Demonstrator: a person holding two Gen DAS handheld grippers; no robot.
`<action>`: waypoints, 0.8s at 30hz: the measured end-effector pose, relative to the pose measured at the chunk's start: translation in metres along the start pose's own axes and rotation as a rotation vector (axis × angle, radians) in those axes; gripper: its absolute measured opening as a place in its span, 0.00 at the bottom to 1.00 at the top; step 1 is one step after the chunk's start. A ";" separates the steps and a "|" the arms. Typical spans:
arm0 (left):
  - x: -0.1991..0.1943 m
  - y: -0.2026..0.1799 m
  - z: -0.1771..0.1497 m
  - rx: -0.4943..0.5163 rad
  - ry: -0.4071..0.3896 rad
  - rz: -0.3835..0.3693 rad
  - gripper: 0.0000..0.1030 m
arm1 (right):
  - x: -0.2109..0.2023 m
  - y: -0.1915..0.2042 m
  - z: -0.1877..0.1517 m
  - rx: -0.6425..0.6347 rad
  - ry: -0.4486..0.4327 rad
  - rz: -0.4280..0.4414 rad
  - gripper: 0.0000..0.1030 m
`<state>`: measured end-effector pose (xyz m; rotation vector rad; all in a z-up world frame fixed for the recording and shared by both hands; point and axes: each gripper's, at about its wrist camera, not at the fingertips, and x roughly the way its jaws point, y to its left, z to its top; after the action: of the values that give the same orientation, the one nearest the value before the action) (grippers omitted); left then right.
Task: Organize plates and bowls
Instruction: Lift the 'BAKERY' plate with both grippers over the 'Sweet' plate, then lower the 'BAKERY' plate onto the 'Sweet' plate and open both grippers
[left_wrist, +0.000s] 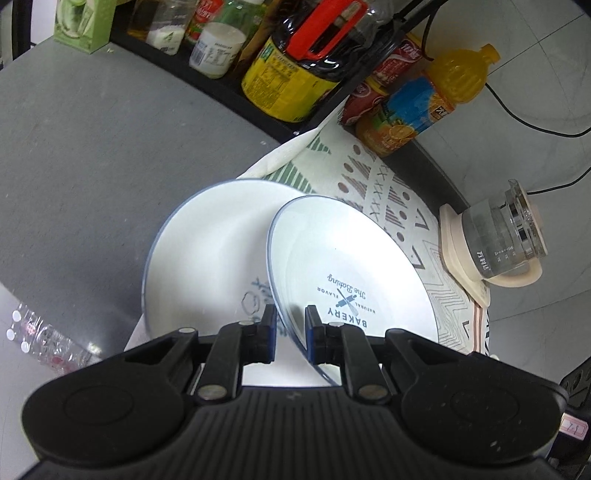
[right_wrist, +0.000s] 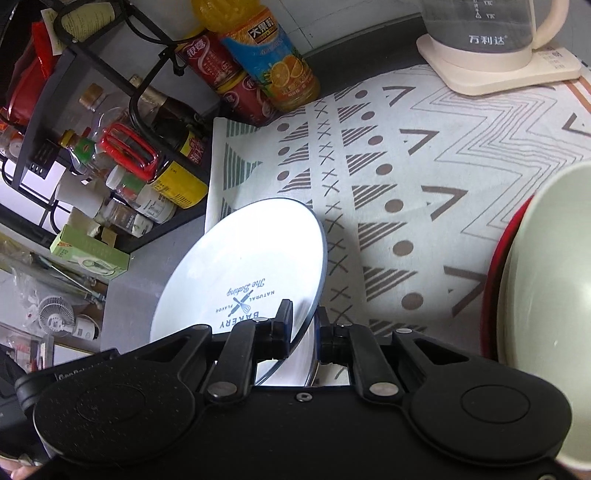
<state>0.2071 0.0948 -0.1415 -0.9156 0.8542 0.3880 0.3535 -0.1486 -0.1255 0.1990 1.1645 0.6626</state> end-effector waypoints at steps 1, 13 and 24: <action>0.000 0.002 -0.001 -0.002 0.003 0.002 0.13 | 0.001 0.000 -0.001 0.002 0.001 -0.001 0.11; 0.008 0.023 -0.016 0.020 0.081 0.036 0.13 | 0.007 0.011 -0.018 -0.064 0.003 -0.038 0.11; 0.023 0.031 -0.008 -0.005 0.118 0.054 0.13 | 0.017 0.017 -0.028 -0.112 0.016 -0.091 0.10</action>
<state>0.1982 0.1044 -0.1791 -0.9282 0.9885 0.3854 0.3256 -0.1302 -0.1426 0.0457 1.1416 0.6479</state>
